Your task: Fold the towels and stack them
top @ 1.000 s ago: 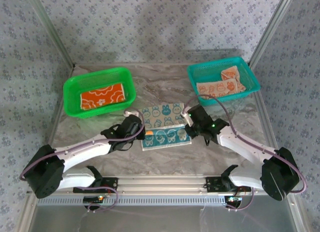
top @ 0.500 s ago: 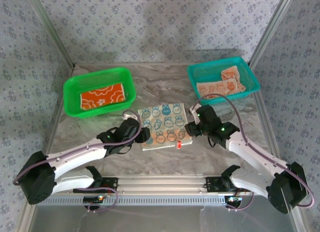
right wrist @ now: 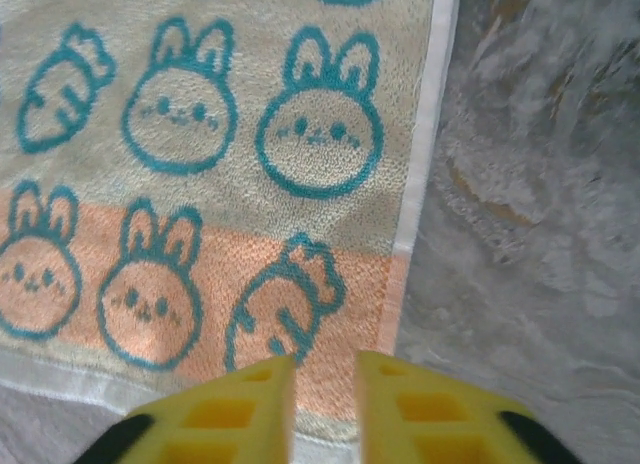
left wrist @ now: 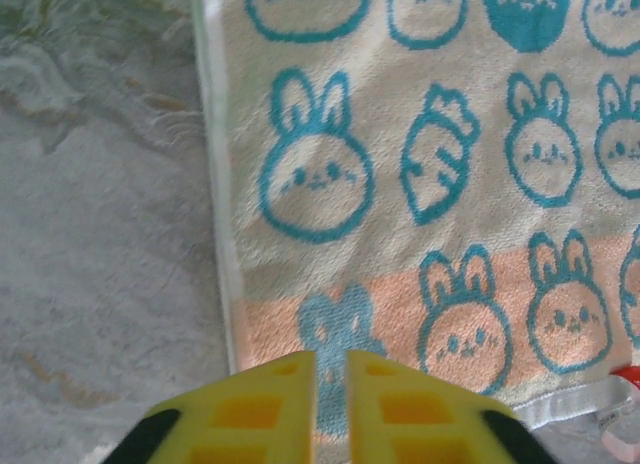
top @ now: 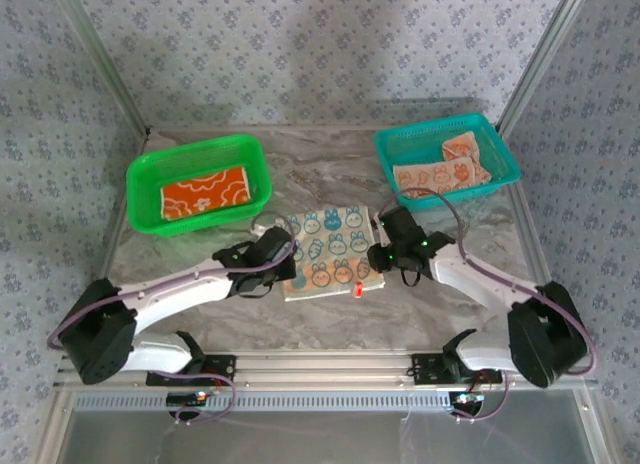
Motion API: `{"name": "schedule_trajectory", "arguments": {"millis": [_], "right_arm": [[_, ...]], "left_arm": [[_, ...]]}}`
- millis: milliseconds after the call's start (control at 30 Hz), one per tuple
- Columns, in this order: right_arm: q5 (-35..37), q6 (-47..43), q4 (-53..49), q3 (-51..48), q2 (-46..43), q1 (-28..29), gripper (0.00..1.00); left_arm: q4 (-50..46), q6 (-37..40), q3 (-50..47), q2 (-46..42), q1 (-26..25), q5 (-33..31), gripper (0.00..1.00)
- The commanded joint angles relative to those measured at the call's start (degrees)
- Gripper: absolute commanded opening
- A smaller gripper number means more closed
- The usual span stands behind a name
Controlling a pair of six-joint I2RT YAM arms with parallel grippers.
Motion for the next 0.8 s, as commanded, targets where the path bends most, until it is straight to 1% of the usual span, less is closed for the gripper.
{"name": "schedule_trajectory", "arguments": {"millis": [0, 67, 100, 200, 300, 367, 500, 600, 767], "right_arm": [[0.3, 1.6, 3.7, 2.8, 4.9, 2.0, 0.1], [3.1, 3.2, 4.9, 3.4, 8.0, 3.4, 0.02], [3.9, 4.1, 5.8, 3.4, 9.5, 4.0, 0.0], [6.4, 6.0, 6.7, 3.4, 13.1, 6.0, 0.0], [8.9, 7.9, 7.2, 2.5, 14.1, 8.5, 0.0], [10.9, 10.5, 7.0, 1.1, 13.2, 9.8, 0.0], [11.0, 14.6, 6.5, -2.1, 11.1, 12.2, 0.0], [12.4, 17.6, 5.2, -4.0, 9.4, 15.5, 0.0], [14.4, 24.9, 2.4, -6.0, 6.5, 22.7, 0.0]], "left_arm": [[0.8, 0.2, 4.0, 5.0, 0.4, -0.9, 0.1], [0.5, -0.3, 5.9, 9.2, 0.5, -0.3, 0.06], [-0.4, -0.2, 7.3, 11.6, 0.6, 0.3, 0.05], [-4.7, 0.6, 11.9, 17.9, 0.4, 1.6, 0.02], [-6.9, 0.6, 12.5, 20.8, 0.4, 2.0, 0.0], [-7.7, 0.5, 11.4, 21.1, 0.4, 2.1, 0.0], [-10.4, 1.2, 8.8, 20.9, 0.1, 2.1, 0.0], [-11.9, 1.4, 6.0, 19.3, -0.4, 2.3, 0.0], [-14.1, 0.2, 1.8, 13.4, -1.6, 3.9, 0.0]]}}
